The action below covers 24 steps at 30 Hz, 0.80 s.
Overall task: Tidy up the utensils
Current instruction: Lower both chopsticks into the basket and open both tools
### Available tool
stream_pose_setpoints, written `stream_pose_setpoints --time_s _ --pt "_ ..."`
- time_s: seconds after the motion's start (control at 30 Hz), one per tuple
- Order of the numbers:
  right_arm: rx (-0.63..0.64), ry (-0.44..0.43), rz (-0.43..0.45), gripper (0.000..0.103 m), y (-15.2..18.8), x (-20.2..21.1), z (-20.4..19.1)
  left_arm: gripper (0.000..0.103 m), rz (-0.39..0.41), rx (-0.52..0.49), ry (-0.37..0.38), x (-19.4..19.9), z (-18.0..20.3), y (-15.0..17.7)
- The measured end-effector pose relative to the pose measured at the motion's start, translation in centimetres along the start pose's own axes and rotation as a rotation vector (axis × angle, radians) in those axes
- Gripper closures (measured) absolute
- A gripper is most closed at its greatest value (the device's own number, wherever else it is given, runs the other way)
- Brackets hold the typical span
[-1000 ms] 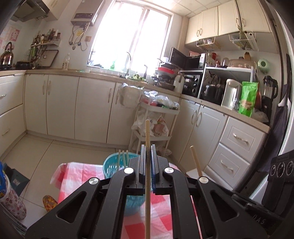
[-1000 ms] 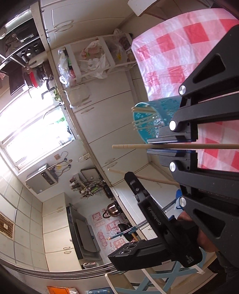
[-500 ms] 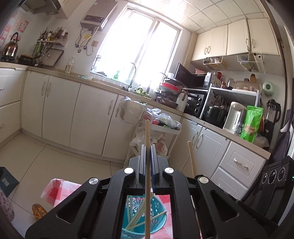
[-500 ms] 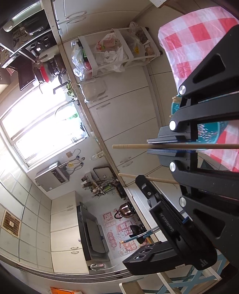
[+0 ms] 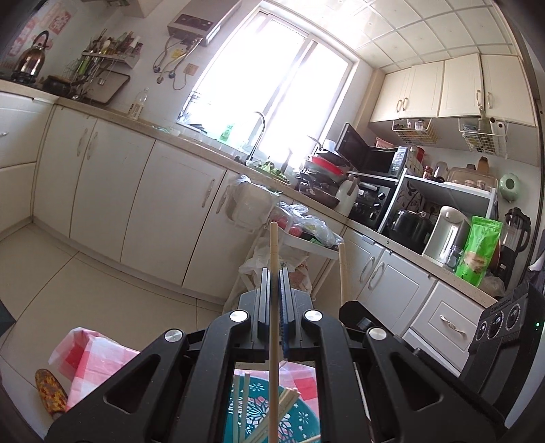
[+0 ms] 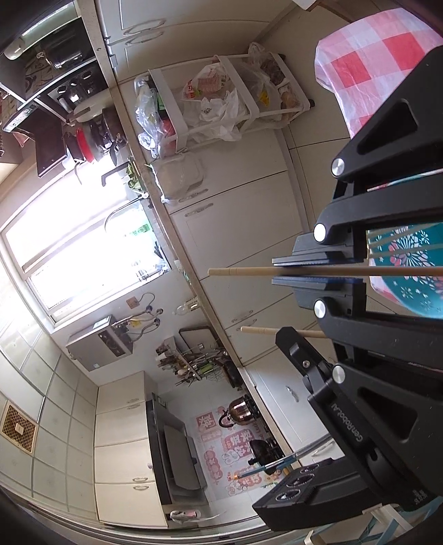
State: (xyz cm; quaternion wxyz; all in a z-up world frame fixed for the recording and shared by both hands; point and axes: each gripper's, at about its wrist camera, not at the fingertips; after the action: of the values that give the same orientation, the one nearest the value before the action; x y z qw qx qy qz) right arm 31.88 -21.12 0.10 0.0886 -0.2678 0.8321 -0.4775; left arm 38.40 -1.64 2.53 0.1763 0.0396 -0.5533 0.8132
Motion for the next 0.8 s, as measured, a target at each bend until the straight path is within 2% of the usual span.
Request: stream_pose_setpoints --time_s 0.43,0.8 --pt "-0.008 0.074 -0.035 0.097 1.8 -2.5 2.4 0.098 -0.026 0.015 -0.037 -2.7 -0.6 1.8" --pt "-0.028 0.127 -0.167 0.096 3.6 -2.9 2.5 0.098 -0.082 -0.018 -0.072 -1.7 -0.7 2.7"
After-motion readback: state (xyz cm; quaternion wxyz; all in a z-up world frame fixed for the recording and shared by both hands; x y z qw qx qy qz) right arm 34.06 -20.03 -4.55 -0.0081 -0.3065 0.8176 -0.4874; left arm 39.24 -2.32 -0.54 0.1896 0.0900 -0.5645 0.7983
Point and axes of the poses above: each gripper's, at about its wrist camera, not at the fingertips, and x roughly against the way its jaws point, z to its right, y to its underside, and after that the axes turned 14 degrees about -y, right-handed
